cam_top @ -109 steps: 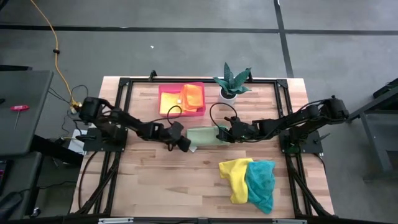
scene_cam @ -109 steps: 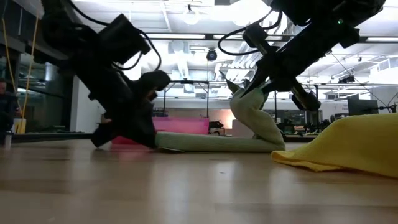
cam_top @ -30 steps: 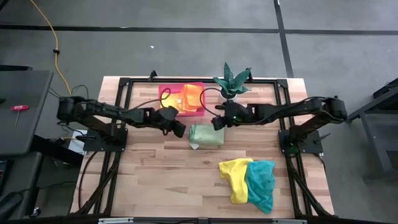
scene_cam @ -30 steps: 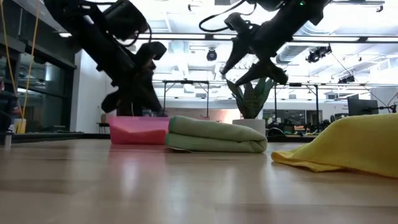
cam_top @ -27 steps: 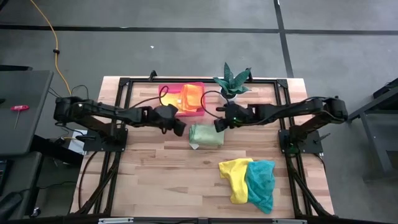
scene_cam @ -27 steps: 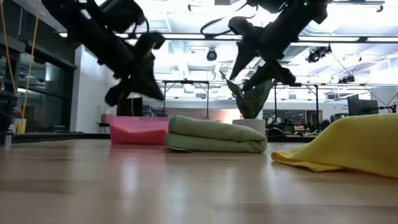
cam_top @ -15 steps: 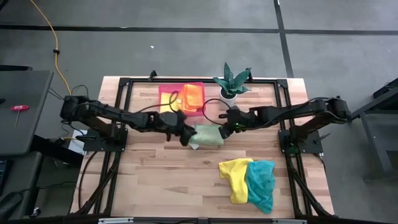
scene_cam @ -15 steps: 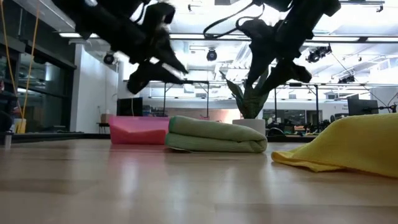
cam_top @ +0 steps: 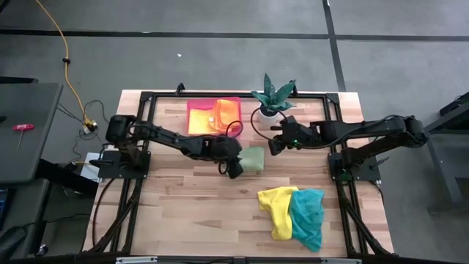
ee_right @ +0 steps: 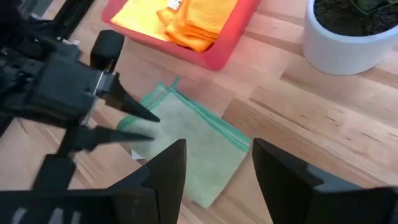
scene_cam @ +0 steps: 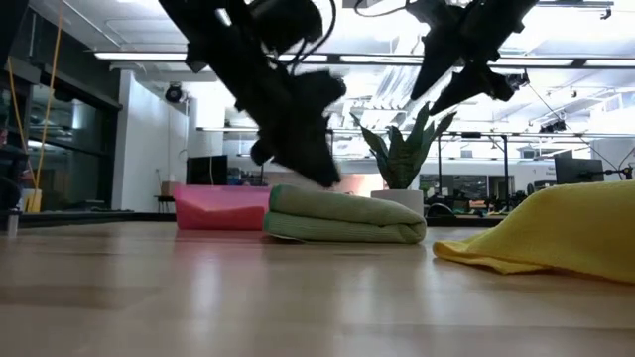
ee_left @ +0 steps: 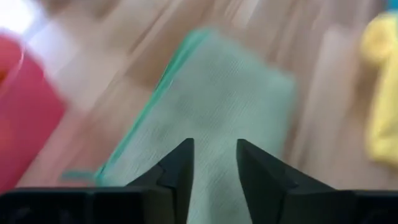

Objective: Fold microfiber towels
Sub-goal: Put the green microfiber towel into the bin

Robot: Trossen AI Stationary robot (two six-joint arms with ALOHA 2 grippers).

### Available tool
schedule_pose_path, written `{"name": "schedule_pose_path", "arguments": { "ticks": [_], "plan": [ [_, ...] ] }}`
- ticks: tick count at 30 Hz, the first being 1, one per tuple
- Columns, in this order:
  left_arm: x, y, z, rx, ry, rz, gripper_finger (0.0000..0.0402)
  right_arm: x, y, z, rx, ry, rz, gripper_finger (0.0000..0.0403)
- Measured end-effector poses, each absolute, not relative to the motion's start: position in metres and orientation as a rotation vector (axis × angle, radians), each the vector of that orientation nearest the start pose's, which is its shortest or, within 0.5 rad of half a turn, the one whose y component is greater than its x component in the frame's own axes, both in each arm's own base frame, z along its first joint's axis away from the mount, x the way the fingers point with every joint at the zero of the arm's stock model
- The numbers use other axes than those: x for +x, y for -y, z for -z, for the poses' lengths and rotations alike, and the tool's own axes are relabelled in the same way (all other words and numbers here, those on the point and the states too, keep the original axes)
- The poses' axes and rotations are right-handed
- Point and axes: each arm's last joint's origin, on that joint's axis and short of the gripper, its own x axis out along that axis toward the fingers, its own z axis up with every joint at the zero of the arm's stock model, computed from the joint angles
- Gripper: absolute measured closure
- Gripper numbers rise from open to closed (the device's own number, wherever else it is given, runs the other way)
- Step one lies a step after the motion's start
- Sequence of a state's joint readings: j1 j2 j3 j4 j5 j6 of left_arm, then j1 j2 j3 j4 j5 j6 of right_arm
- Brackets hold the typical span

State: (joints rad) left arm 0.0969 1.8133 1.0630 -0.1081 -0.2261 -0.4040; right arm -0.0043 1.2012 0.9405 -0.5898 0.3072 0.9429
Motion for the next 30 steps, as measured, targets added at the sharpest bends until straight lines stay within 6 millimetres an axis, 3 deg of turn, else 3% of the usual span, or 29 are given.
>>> {"name": "schedule_pose_path", "arguments": {
  "ticks": [8,22,30],
  "plan": [
    [0.353,-0.041,-0.152,-0.263,-0.938,-0.524,0.0394,0.242,0.007,-0.270,0.737,-0.644,0.662,0.0226],
    [0.336,-0.005,-0.135,-0.374,-1.059,-0.528,0.0397,0.242,0.007,-0.270,0.729,-0.647,0.670,0.0226],
    [0.325,0.015,-0.143,-0.391,-1.154,-0.444,0.0397,0.242,0.007,-0.269,0.730,-0.648,0.671,0.0226]
  ]
}}
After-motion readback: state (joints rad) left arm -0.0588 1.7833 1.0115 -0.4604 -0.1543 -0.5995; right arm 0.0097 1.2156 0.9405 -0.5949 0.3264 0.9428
